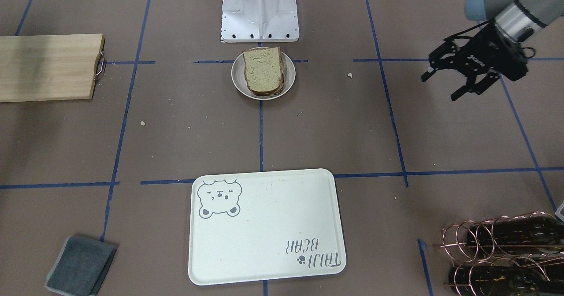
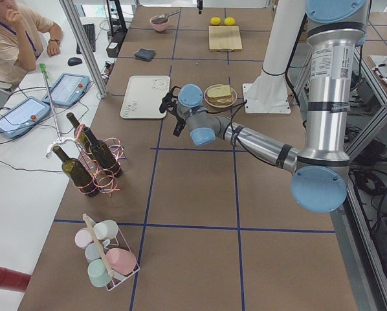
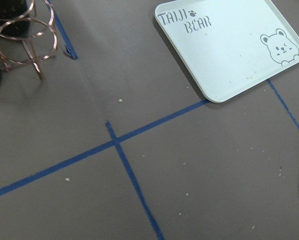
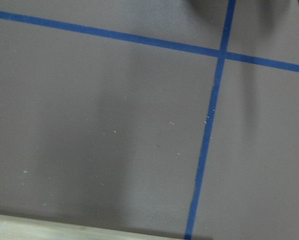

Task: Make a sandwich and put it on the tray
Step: 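Move the left gripper to the plate rim and grasp the plate edge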

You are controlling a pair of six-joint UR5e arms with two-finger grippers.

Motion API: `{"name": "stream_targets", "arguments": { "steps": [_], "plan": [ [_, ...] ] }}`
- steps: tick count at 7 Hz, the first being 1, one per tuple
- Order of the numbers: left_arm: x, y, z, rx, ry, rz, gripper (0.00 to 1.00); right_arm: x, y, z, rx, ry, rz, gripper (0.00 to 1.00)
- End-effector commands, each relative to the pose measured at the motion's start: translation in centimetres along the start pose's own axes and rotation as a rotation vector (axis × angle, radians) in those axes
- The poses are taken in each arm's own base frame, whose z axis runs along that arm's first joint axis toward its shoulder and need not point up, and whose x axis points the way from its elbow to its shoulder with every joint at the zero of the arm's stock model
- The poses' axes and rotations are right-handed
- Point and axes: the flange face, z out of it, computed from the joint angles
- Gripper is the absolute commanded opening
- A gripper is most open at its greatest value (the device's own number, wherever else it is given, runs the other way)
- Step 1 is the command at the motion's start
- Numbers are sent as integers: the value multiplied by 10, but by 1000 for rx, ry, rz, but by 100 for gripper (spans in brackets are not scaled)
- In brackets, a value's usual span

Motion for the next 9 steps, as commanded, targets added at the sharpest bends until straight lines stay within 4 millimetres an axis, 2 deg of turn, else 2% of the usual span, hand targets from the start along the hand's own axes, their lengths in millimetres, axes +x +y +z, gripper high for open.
{"name": "stream_targets", "arguments": {
  "steps": [1,2,3,4,6,8,9],
  "plan": [
    [93,29,84,-11,15,-215,94,36,27,-16,3,4,-16,100],
    [137,37,114,-36,-1,-320,76,60,41,-25,-2,9,-51,100],
    [172,55,145,-8,-11,-381,63,73,47,-35,-14,15,-39,100],
    [191,76,171,-22,-17,-419,56,75,48,-35,-15,18,-38,100],
    [223,106,202,-42,-16,-447,53,76,50,-33,-19,17,-33,100],
    [234,126,214,-68,-18,-442,52,77,51,-33,-20,18,-32,100],
    [235,133,220,-82,-26,-439,47,77,50,-32,-21,18,-33,100]
  ]
}}
